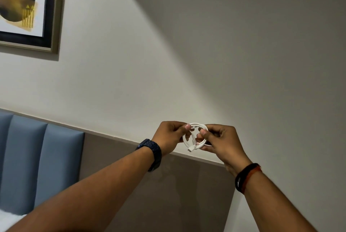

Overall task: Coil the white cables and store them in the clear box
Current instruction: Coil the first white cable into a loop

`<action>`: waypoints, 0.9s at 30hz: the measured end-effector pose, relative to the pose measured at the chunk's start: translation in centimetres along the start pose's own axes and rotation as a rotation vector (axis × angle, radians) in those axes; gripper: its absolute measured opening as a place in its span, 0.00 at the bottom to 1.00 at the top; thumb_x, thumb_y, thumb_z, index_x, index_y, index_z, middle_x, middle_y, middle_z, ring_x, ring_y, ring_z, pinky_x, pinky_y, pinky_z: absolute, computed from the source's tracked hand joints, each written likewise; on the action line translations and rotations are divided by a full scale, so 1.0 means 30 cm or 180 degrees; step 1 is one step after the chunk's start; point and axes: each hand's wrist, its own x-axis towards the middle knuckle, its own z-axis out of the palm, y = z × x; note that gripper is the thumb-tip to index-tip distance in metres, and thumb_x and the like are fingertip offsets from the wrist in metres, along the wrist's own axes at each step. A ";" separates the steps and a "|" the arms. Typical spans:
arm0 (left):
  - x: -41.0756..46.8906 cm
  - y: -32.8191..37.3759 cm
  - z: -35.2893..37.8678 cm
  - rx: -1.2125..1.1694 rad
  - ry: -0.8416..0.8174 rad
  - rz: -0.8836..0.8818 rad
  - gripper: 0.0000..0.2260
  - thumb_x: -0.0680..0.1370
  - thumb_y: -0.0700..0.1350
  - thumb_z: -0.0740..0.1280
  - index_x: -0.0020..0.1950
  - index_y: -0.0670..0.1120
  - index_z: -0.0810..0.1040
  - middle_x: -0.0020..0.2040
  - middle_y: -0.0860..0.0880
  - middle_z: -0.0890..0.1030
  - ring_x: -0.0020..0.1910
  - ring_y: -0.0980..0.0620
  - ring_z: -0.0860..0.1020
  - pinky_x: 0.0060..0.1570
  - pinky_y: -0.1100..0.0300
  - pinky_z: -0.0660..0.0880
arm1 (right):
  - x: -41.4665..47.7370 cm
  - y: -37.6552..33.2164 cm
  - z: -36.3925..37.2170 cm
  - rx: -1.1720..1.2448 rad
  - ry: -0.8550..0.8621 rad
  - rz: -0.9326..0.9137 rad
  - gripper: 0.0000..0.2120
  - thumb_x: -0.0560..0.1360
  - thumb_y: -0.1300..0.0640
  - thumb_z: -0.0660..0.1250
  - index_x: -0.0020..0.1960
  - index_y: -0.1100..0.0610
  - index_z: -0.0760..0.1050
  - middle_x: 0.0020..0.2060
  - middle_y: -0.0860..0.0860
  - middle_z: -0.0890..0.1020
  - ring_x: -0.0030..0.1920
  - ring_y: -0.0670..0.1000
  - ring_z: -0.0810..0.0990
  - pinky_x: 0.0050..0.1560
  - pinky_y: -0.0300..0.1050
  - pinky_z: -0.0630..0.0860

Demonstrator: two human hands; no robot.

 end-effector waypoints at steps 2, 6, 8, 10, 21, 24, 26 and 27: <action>0.005 0.004 0.001 -0.0073 0.0021 0.0014 0.09 0.79 0.43 0.64 0.43 0.48 0.82 0.37 0.48 0.83 0.37 0.54 0.81 0.45 0.63 0.80 | 0.005 0.005 0.004 -0.0142 0.0070 -0.0020 0.06 0.75 0.64 0.67 0.45 0.57 0.83 0.38 0.57 0.86 0.40 0.54 0.86 0.39 0.45 0.83; 0.013 0.007 0.004 -0.0093 0.0127 0.0044 0.09 0.78 0.43 0.65 0.40 0.51 0.81 0.36 0.50 0.83 0.32 0.59 0.81 0.38 0.68 0.79 | 0.014 0.014 0.013 -0.0611 0.0332 -0.0070 0.04 0.74 0.62 0.69 0.43 0.57 0.83 0.37 0.57 0.84 0.41 0.57 0.84 0.44 0.49 0.83; 0.016 0.003 0.003 -0.0054 0.0124 0.0012 0.09 0.78 0.43 0.65 0.40 0.50 0.81 0.35 0.50 0.82 0.31 0.59 0.80 0.38 0.68 0.79 | 0.017 0.012 0.018 -0.0853 0.0398 -0.0058 0.02 0.73 0.61 0.70 0.44 0.59 0.82 0.36 0.56 0.83 0.40 0.56 0.84 0.42 0.46 0.84; 0.016 -0.003 -0.003 -0.0079 0.0027 -0.0089 0.09 0.79 0.43 0.64 0.41 0.46 0.82 0.35 0.49 0.81 0.32 0.58 0.79 0.38 0.67 0.79 | 0.021 0.009 0.021 -0.0937 0.0405 0.0014 0.03 0.73 0.62 0.71 0.45 0.60 0.82 0.38 0.56 0.83 0.40 0.55 0.84 0.40 0.44 0.83; 0.028 -0.004 -0.022 0.0229 -0.0144 -0.0244 0.10 0.79 0.43 0.62 0.47 0.40 0.81 0.39 0.45 0.81 0.40 0.49 0.80 0.49 0.55 0.81 | 0.014 0.022 0.042 -0.1333 0.0537 -0.0341 0.03 0.74 0.63 0.69 0.42 0.58 0.81 0.33 0.50 0.81 0.38 0.53 0.82 0.46 0.54 0.82; 0.038 0.000 -0.008 0.0304 0.0054 -0.0266 0.08 0.79 0.42 0.63 0.46 0.43 0.80 0.38 0.45 0.81 0.39 0.49 0.80 0.47 0.57 0.81 | 0.017 0.024 0.046 -0.1495 0.0542 -0.0478 0.03 0.73 0.63 0.69 0.44 0.58 0.81 0.35 0.49 0.81 0.40 0.52 0.81 0.47 0.54 0.82; 0.042 -0.001 0.001 0.0123 0.0054 -0.0407 0.08 0.79 0.42 0.62 0.46 0.42 0.80 0.38 0.45 0.81 0.40 0.48 0.80 0.47 0.56 0.81 | 0.018 0.026 0.040 -0.1609 0.0506 -0.0507 0.03 0.73 0.63 0.69 0.45 0.58 0.81 0.36 0.51 0.82 0.40 0.53 0.82 0.47 0.54 0.82; 0.041 -0.003 0.004 -0.0027 0.0035 -0.0523 0.08 0.80 0.42 0.62 0.46 0.41 0.80 0.39 0.44 0.81 0.41 0.47 0.80 0.48 0.55 0.81 | 0.017 0.027 0.035 -0.1645 0.0465 -0.0501 0.03 0.73 0.63 0.69 0.45 0.57 0.81 0.37 0.52 0.82 0.40 0.53 0.82 0.47 0.54 0.82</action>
